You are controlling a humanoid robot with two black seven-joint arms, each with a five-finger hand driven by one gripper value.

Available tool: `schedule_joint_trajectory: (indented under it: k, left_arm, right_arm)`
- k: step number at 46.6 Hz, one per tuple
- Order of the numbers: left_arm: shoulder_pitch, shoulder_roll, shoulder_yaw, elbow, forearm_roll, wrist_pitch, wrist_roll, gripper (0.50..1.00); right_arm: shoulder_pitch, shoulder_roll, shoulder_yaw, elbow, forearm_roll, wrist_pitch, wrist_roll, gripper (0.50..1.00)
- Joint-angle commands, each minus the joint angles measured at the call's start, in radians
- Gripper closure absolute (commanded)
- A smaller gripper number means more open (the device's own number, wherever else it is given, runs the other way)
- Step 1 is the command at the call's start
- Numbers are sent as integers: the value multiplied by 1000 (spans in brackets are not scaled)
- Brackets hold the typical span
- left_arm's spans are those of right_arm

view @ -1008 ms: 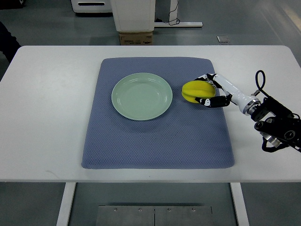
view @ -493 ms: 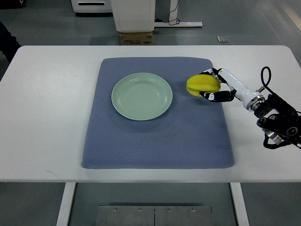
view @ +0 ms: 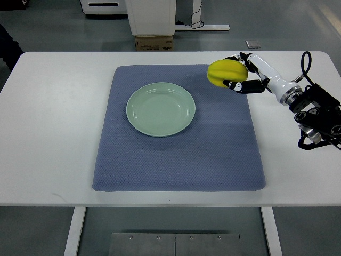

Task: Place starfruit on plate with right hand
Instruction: 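Lift the starfruit and carry it over the green plate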

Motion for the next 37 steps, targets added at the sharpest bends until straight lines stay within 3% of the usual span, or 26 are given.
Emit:
schedule_joint_trajectory:
  k: [1,37]
  left_arm:
    - [0,0,0,0,0,0,0,500]
    - [0,0,0,1,0,0,0,500]
  right_arm:
    - [19,17,0,1,0,16,0,1000]
    - [15,252,-3,-2,0,24,-23,1000]
